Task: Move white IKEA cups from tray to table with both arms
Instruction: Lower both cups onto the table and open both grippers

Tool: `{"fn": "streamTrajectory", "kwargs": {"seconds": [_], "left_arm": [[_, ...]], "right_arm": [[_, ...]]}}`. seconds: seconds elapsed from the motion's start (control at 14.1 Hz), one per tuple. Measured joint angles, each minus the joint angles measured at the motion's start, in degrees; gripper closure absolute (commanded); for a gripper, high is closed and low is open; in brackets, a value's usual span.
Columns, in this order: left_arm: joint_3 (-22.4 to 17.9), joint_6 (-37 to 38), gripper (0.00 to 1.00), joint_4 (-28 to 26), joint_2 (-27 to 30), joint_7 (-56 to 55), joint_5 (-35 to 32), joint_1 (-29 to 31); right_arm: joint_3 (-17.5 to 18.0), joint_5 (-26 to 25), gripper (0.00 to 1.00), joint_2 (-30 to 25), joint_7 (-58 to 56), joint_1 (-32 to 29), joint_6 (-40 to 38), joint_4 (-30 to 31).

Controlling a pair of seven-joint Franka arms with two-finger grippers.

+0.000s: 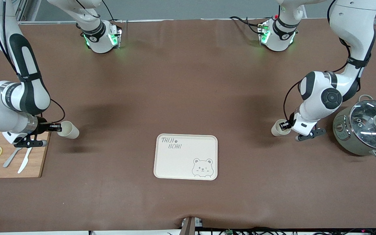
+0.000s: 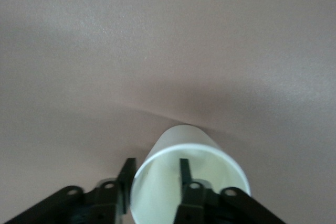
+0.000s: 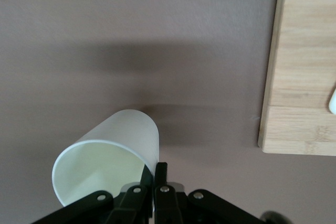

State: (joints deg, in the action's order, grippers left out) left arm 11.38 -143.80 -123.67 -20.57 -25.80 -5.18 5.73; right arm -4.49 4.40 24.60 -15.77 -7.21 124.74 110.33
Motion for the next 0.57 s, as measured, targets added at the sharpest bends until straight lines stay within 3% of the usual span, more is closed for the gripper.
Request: {"fn": "streamTrajectory", "kwargs": {"seconds": [0.07, 0.14, 0.21, 0.28, 0.57], "left_arm": [[0.0, 0.0, 0.0, 0.3, 0.2, 0.0, 0.0, 0.0], [0.0, 0.0, 0.0, 0.5, 0.6, 0.0, 0.0, 0.0], [0.0, 0.1, 0.0, 0.8, 1.5, 0.0, 0.0, 0.0], [0.0, 0.9, 0.0, 0.9, 2.8, 0.0, 0.0, 0.0], [0.1, 12.8, 0.0, 4.9, 9.5, 1.6, 0.0, 0.0]], "right_arm": [[0.0, 0.0, 1.0, 0.0, -0.4, -0.3, 0.5, 0.5], [0.1, 0.0, 0.89, 0.0, -0.6, -0.5, 1.6, 1.2], [0.1, 0.0, 0.39, 0.0, -0.6, -0.5, 3.7, 2.3], [0.2, 0.0, 0.0, 0.1, -0.6, -0.5, 5.7, 3.4], [0.5, 0.0, 0.0, -0.2, -0.6, -0.5, 7.0, 4.0]]}}
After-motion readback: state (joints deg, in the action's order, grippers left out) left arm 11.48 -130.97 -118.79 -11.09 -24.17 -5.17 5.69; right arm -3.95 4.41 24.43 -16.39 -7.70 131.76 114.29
